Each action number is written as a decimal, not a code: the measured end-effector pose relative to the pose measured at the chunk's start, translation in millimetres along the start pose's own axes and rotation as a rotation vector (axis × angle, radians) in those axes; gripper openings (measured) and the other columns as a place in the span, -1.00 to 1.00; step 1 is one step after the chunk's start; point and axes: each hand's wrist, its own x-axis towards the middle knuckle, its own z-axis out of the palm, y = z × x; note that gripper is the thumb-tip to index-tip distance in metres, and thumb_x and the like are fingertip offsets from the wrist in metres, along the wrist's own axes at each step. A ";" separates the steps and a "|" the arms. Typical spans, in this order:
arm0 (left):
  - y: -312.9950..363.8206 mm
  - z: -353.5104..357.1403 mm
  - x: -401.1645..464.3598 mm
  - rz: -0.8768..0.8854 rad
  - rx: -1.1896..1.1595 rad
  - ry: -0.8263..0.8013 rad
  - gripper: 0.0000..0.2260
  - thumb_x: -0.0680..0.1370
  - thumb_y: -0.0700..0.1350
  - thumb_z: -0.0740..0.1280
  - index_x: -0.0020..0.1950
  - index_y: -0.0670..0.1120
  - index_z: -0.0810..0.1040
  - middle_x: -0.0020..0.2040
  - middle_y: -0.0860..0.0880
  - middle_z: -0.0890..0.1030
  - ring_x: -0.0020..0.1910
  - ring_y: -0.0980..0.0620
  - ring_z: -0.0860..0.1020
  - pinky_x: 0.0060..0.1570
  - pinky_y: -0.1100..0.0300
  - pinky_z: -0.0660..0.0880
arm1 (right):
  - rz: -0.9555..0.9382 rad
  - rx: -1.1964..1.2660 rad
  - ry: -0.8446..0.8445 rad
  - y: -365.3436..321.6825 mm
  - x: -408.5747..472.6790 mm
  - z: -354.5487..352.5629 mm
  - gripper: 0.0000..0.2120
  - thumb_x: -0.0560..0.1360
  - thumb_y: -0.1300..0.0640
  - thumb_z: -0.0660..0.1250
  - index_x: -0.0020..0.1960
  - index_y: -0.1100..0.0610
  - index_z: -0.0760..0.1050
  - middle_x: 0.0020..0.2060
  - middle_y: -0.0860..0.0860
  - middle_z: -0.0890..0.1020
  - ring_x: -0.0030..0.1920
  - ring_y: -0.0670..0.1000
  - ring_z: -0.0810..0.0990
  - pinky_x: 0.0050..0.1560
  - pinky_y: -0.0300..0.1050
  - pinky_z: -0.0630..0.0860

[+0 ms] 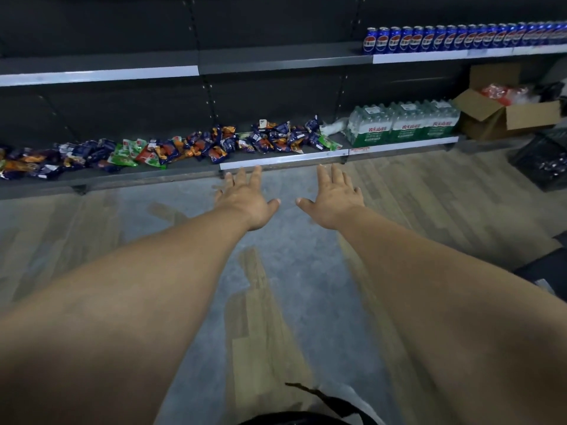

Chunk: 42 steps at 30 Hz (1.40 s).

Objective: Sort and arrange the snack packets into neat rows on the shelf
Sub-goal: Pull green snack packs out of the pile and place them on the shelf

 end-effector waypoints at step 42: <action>203.2 -23.6 547.4 -0.067 0.001 -0.175 -0.30 0.59 0.23 0.10 0.56 0.02 -0.21 0.57 -0.07 -0.16 0.55 -0.13 -0.15 0.47 -0.10 0.00 | -0.063 -0.008 -0.168 146.1 564.6 -69.5 -0.21 0.56 -0.23 0.13 0.56 0.07 -0.21 0.55 0.10 -0.15 0.54 0.13 -0.13 0.49 0.13 -0.01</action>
